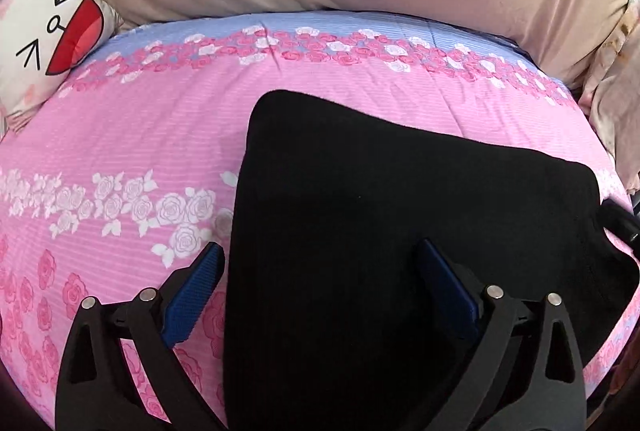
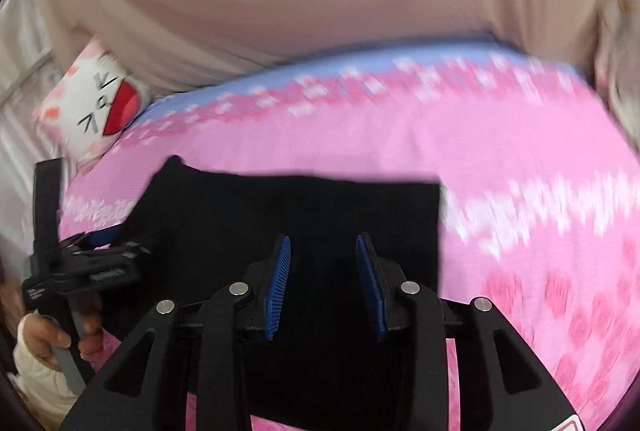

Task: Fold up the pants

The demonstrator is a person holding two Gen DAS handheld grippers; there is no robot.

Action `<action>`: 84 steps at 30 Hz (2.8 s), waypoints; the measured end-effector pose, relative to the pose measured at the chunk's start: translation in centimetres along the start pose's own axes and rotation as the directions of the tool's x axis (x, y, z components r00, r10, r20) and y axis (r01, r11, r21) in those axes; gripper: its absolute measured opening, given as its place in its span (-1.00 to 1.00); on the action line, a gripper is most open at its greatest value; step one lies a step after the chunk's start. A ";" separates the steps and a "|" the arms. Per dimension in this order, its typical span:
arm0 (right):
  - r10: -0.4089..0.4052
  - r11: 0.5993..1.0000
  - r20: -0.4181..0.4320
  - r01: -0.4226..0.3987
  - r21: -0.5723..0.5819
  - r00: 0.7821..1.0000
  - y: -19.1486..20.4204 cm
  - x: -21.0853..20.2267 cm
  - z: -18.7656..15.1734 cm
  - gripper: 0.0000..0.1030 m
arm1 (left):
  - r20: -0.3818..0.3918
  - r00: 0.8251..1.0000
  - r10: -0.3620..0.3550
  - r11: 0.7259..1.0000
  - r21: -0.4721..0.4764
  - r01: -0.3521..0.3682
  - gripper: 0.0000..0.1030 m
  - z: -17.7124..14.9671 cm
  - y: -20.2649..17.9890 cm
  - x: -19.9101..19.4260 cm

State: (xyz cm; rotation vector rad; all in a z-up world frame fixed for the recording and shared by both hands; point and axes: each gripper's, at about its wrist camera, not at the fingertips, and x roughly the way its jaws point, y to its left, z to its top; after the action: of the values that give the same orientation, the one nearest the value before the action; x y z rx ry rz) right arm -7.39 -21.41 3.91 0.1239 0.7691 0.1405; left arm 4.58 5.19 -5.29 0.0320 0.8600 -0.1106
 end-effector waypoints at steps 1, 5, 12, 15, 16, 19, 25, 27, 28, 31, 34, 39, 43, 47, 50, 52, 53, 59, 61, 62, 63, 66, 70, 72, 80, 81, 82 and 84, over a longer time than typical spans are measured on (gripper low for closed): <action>0.027 1.000 -0.003 -0.027 -0.004 1.000 0.7 0.4 0.4 -0.23 | 0.001 1.000 0.004 1.000 0.002 -0.004 0.87 0.0 -0.1 0.1; 0.109 0.994 -0.036 -0.110 -0.022 0.993 3.6 3.9 2.8 -0.23 | 0.006 1.000 0.016 1.000 0.007 -0.016 0.89 -0.1 -0.1 0.1; 0.088 0.996 -0.168 -0.092 -0.017 0.982 3.5 9.4 2.5 -0.30 | 0.005 1.000 0.015 1.000 0.008 -0.015 0.91 -0.1 -0.3 0.2; 0.090 0.996 -0.149 -0.091 0.005 0.985 2.1 8.0 1.6 -0.35 | 0.002 1.000 0.008 1.000 0.001 -0.008 0.91 -0.1 -0.3 0.4; 0.098 0.995 -0.145 -0.097 0.017 0.985 1.6 7.7 1.4 -0.38 | 0.002 1.000 0.006 1.000 0.000 -0.006 0.91 -0.1 -0.3 0.5; 0.163 0.985 -0.098 -0.157 0.066 0.982 -0.2 6.2 0.3 -0.39 | 0.011 1.000 -0.003 1.000 0.001 0.003 0.91 -0.3 -0.3 0.6; 0.183 0.980 0.102 -0.190 0.063 0.978 -2.7 4.3 -1.8 -0.32 | 0.101 0.994 -0.044 0.998 -0.032 0.048 0.91 -1.1 0.3 0.5; 0.157 0.986 0.134 -0.164 0.039 0.978 -2.1 3.8 -1.8 -0.18 | 0.098 0.992 -0.084 0.994 -0.066 0.091 0.91 -1.0 0.9 0.6; 0.154 0.987 0.134 -0.159 0.023 0.979 -1.8 3.8 -1.8 -0.09 | 0.097 0.990 -0.102 0.990 -0.083 0.111 0.91 -1.0 1.2 0.7; 0.147 0.989 0.128 -0.148 -0.004 0.981 -1.2 4.0 -1.5 0.04 | 0.096 0.987 -0.131 0.983 -0.116 0.142 0.91 -1.0 1.7 0.9; 0.150 0.988 0.127 -0.151 0.002 0.981 -1.4 4.2 -1.5 0.04 | 0.100 0.988 -0.121 0.985 -0.108 0.131 0.91 -1.1 1.4 0.8; 0.155 0.988 0.130 -0.157 0.000 0.979 -1.3 4.2 -1.5 0.09 | 0.117 0.977 -0.180 0.971 -0.135 0.196 0.91 -1.3 2.2 0.7; 0.169 0.985 0.134 -0.170 -0.006 0.976 -1.2 4.1 -1.6 0.21 | 0.122 0.973 -0.197 0.967 -0.141 0.213 0.90 -1.3 2.3 0.6; 0.177 0.983 0.146 -0.183 0.023 0.973 -1.7 4.1 -1.7 0.22 | 0.135 0.971 -0.196 0.965 -0.147 0.215 0.90 -1.5 2.5 0.5; 0.204 0.976 0.128 -0.212 0.053 0.971 -2.2 4.7 -1.6 0.24 | 0.107 0.983 -0.147 0.978 -0.134 0.160 0.91 -1.4 1.9 0.9; 0.209 0.974 0.127 -0.218 0.063 0.970 -2.3 4.8 -1.6 0.24 | 0.094 0.990 -0.108 0.987 -0.110 0.118 0.91 -1.3 1.3 1.0; 0.201 0.976 0.121 -0.209 0.059 0.972 -2.2 4.9 -1.6 0.25 | 0.089 0.992 -0.094 0.990 -0.101 0.103 0.91 -1.2 1.1 1.0; 0.121 0.992 0.067 -0.117 -0.052 0.990 0.4 5.7 -1.7 0.61 | 0.073 0.997 -0.034 0.996 -0.082 0.040 0.91 -1.2 0.5 1.2; 0.083 0.993 0.050 -0.078 -0.090 0.995 1.3 6.0 -1.8 0.67 | 0.075 0.997 -0.021 0.996 -0.079 0.027 0.91 -1.3 0.4 1.1; 0.064 0.993 0.045 -0.059 -0.104 0.997 1.5 6.1 -1.8 0.67 | 0.074 0.997 -0.014 0.997 -0.077 0.019 0.91 -1.3 0.4 1.1; 0.048 0.992 0.041 -0.043 -0.117 0.998 1.8 6.2 -1.9 0.68 | 0.074 0.997 -0.009 0.997 -0.075 0.015 0.91 -1.3 0.3 1.1; 0.020 0.989 0.036 -0.015 -0.144 0.999 2.0 6.3 -2.0 0.68 | 0.076 0.997 -0.015 0.997 -0.077 0.020 0.91 -1.3 0.5 1.1; 0.024 0.989 0.051 -0.017 -0.144 0.998 1.9 6.0 -2.1 0.68 | 0.083 0.995 -0.055 0.993 -0.102 0.064 0.91 -1.4 1.0 1.0; 0.034 0.990 0.073 -0.023 -0.136 0.997 1.7 5.6 -2.2 0.67 | 0.101 0.993 -0.068 0.990 -0.116 0.079 0.91 -1.6 1.3 0.7; 0.039 0.997 0.161 -0.050 0.063 0.986 -2.1 3.7 -2.2 0.90 | 0.171 0.977 -0.131 0.965 -0.203 0.165 0.91 -2.9 3.2 -0.9; 0.040 0.995 0.154 -0.054 0.089 0.987 -2.3 3.4 -2.2 0.89 | 0.186 0.974 -0.128 0.967 -0.197 0.164 0.91 -2.8 3.1 -1.3; 0.039 0.988 0.141 -0.059 0.140 0.989 -2.6 2.7 -2.3 0.89 | 0.191 0.971 -0.141 0.966 -0.189 0.178 0.91 -2.8 3.1 -1.5; 0.052 0.963 0.111 -0.079 0.257 0.992 -3.7 0.0 -2.9 0.89 | 0.146 0.978 -0.146 0.965 -0.197 0.174 0.90 -2.3 3.8 -2.8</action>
State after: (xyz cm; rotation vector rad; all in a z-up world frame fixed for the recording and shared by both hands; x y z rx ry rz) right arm -9.13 -24.85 1.21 0.4045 0.6777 0.0946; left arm 1.44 9.33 -4.76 -0.2403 0.7385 -0.1717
